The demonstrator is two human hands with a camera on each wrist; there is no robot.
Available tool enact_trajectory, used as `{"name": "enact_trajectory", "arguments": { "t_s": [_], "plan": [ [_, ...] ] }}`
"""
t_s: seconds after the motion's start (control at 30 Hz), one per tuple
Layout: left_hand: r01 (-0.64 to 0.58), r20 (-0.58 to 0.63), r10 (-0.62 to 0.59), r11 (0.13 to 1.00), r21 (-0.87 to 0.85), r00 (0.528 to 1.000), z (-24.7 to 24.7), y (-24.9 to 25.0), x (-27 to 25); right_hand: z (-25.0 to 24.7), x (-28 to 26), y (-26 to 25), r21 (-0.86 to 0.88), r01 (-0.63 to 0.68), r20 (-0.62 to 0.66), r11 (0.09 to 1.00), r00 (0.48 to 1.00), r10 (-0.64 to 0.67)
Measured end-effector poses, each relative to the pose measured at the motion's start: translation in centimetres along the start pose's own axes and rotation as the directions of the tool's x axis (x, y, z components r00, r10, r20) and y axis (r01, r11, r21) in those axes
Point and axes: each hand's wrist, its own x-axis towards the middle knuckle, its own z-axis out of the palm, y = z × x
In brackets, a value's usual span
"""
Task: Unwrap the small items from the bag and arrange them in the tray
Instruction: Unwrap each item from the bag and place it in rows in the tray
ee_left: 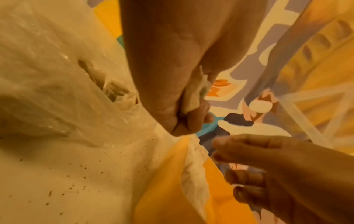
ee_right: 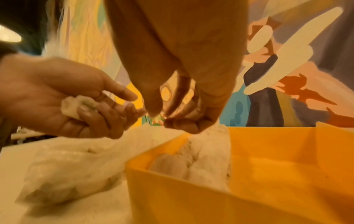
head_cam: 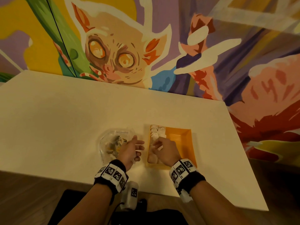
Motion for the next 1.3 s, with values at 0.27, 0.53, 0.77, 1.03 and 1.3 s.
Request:
{"name": "enact_trajectory", "arguments": {
  "t_s": [0.27, 0.53, 0.77, 1.03, 1.3],
  "plan": [
    [0.030, 0.036, -0.022, 0.967, -0.252, 0.999, -0.5, 1.5, -1.0, -0.1, -2.7, -4.4, 0.278, 0.185, 0.208, 0.943, 0.947, -0.247],
    [-0.005, 0.101, 0.025, 0.981, -0.196, 0.995, -0.8, 1.7, -1.9, 1.2, -1.6, -3.9, 0.228, 0.229, -0.037, 0.947, 0.973, -0.226],
    [-0.243, 0.157, 0.229, 0.967, 0.074, 0.961, -1.5, 2.1, -3.5, 1.1, -1.0, -3.2, 0.497, 0.032, -0.052, 0.867, 0.999, -0.006],
    [-0.553, 0.128, 0.574, 0.669, 0.496, 0.809, -2.1, 2.2, -2.4, 0.6, -0.8, -3.2, 0.464, 0.122, -0.111, 0.877, 0.991, -0.080],
    [-0.635, 0.198, 0.625, 0.624, 0.455, 0.755, -1.5, 3.4, -2.7, -0.3, -0.5, -3.8, 0.405, 0.157, 0.001, 0.901, 0.985, -0.172]
  ]
}}
